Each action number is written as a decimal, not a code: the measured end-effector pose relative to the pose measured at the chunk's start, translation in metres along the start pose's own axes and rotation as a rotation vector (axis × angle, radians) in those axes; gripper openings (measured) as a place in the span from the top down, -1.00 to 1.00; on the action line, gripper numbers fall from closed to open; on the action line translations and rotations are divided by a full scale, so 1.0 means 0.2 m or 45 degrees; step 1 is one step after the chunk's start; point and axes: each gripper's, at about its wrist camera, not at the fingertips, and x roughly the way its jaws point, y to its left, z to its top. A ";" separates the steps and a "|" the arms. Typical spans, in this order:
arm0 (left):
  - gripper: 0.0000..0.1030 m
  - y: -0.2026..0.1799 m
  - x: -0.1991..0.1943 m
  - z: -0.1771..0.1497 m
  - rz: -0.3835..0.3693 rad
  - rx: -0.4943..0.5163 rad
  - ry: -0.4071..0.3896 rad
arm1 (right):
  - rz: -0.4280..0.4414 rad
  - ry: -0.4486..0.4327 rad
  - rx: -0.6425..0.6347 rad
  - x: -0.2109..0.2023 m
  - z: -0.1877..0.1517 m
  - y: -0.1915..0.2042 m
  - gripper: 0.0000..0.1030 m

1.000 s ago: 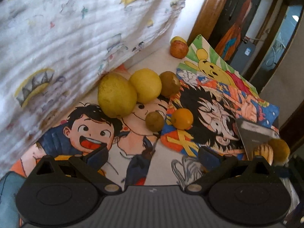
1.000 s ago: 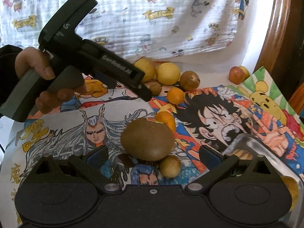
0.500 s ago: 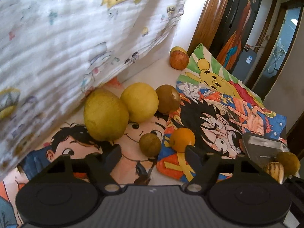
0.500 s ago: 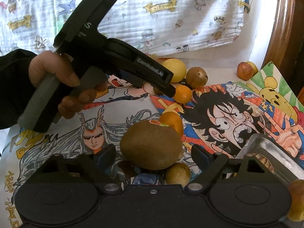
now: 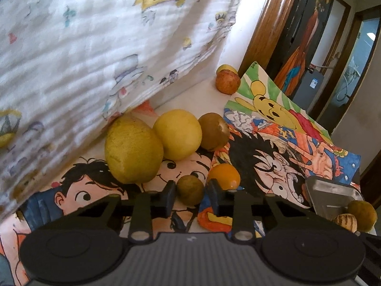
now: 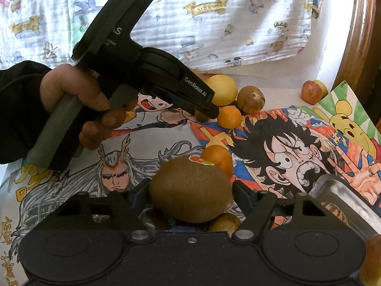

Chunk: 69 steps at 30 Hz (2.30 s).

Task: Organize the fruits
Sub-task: 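Grasp the small brown fruit with the left tool while the right tool grasps the large kiwi, then lower the small brown fruit onto the tray with the left tool while the right tool sets the kiwi down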

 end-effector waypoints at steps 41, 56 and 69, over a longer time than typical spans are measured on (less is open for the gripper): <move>0.47 -0.16 -0.44 -0.27 -0.049 0.011 0.045 | -0.048 -0.152 0.221 -0.35 -0.08 -0.01 -0.30; 0.47 -0.57 -0.45 -0.37 -0.240 0.119 0.054 | -0.349 -0.168 0.451 -0.66 -0.37 -0.30 -0.30; 0.47 -0.84 -0.35 -0.48 -0.349 0.306 0.112 | -0.438 -0.135 0.517 -0.66 -0.49 -0.51 -0.30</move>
